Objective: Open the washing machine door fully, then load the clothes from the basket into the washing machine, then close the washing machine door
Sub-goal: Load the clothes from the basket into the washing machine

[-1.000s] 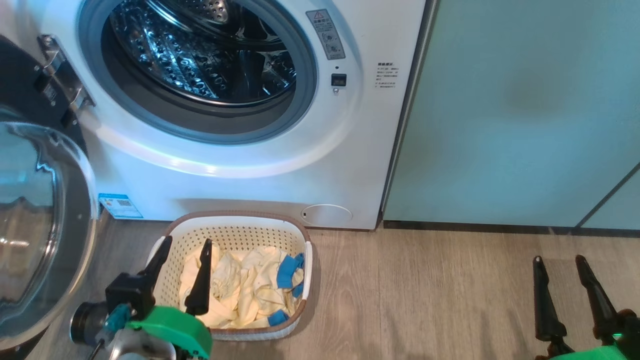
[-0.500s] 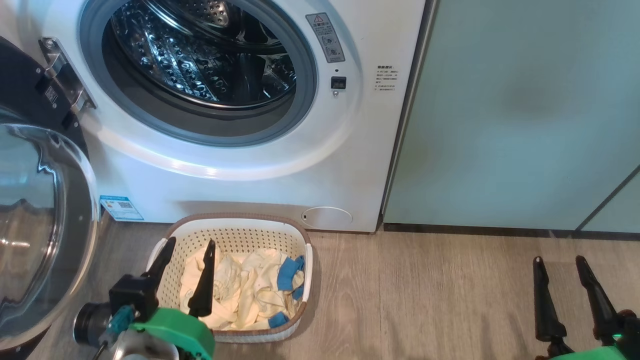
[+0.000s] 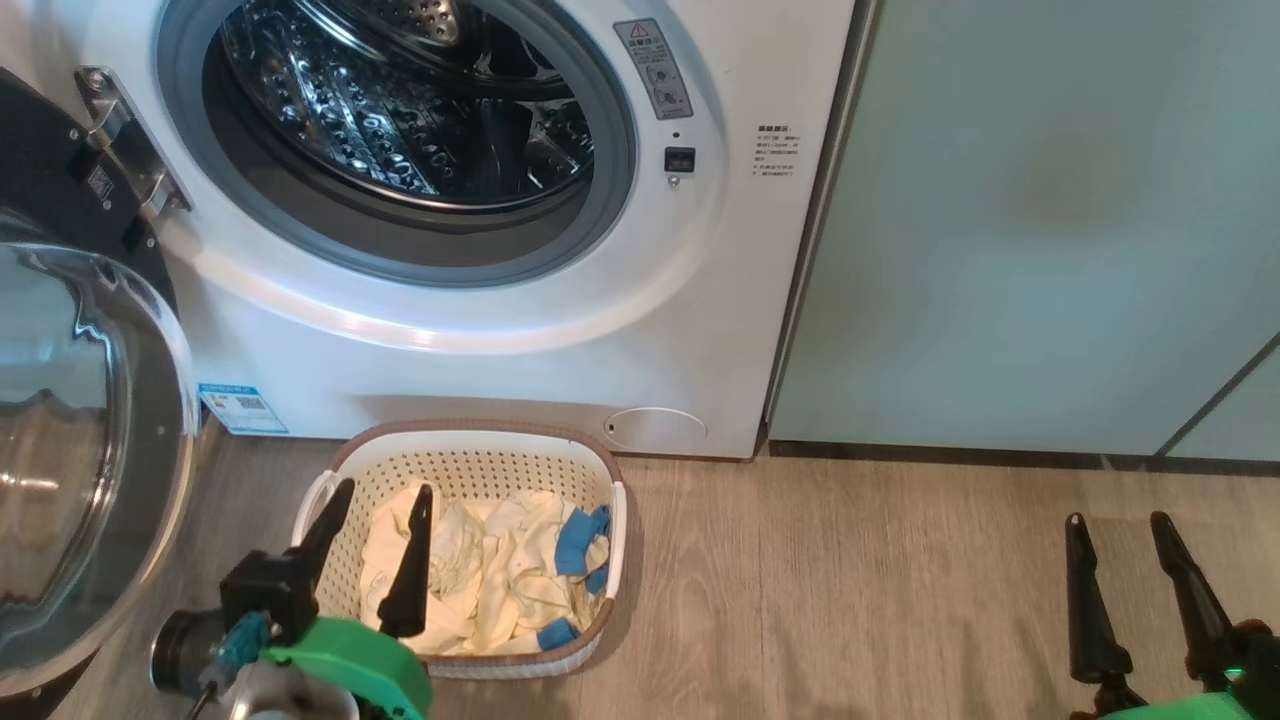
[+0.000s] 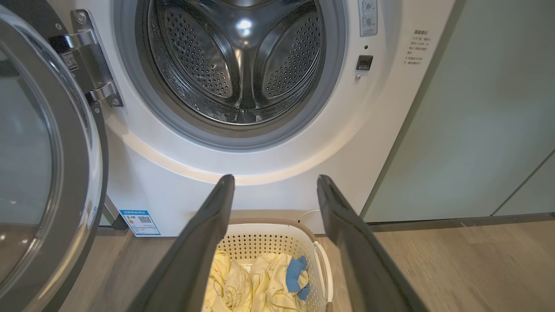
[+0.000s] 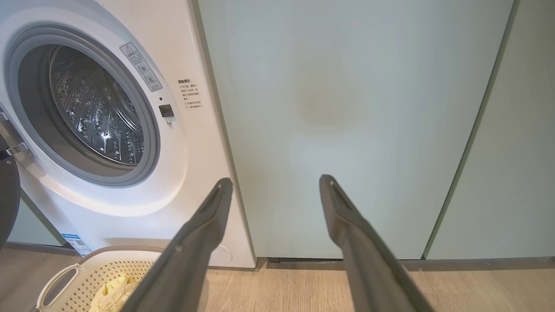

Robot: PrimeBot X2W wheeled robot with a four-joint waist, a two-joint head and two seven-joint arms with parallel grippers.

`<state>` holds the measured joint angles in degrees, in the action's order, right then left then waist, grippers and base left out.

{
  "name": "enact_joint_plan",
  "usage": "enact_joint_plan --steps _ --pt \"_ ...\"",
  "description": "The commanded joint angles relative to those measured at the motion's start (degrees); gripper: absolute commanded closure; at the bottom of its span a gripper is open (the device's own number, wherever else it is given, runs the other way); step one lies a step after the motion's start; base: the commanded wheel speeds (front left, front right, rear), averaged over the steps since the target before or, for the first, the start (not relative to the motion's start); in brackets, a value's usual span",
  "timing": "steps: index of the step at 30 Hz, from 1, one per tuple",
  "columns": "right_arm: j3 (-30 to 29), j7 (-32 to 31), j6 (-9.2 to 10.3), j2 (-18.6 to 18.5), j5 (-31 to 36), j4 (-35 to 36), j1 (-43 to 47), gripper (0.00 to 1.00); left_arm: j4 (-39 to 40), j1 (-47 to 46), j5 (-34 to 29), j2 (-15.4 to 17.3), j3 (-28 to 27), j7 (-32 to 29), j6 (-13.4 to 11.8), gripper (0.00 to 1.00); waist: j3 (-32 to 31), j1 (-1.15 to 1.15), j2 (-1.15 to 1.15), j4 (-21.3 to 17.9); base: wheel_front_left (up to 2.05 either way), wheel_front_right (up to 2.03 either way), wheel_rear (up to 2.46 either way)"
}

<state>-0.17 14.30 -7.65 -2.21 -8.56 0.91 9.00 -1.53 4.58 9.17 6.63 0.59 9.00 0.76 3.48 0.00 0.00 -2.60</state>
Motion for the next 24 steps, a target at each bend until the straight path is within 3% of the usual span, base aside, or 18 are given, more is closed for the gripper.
enact_joint_plan --steps 1,12,24 --pt "1.2 0.7 0.16 -0.7 0.1 2.1 -2.0 0.00 1.2 -2.0 0.3 1.1 -1.4 -0.1 -0.3 0.00 0.3 0.00 0.00 0.0 0.00 0.00 0.00" --pt "1.0 0.7 0.16 -0.7 -0.3 3.1 -3.6 0.00 -7.7 -7.5 2.1 0.7 3.4 -1.9 3.6 0.00 4.9 0.00 0.00 0.0 0.00 0.00 0.00" --pt "2.8 0.7 0.16 -0.7 -1.9 5.1 -11.4 0.00 -35.9 -28.6 4.1 0.1 10.0 2.1 6.4 0.00 21.1 0.00 0.00 -3.0 0.00 0.00 0.00"
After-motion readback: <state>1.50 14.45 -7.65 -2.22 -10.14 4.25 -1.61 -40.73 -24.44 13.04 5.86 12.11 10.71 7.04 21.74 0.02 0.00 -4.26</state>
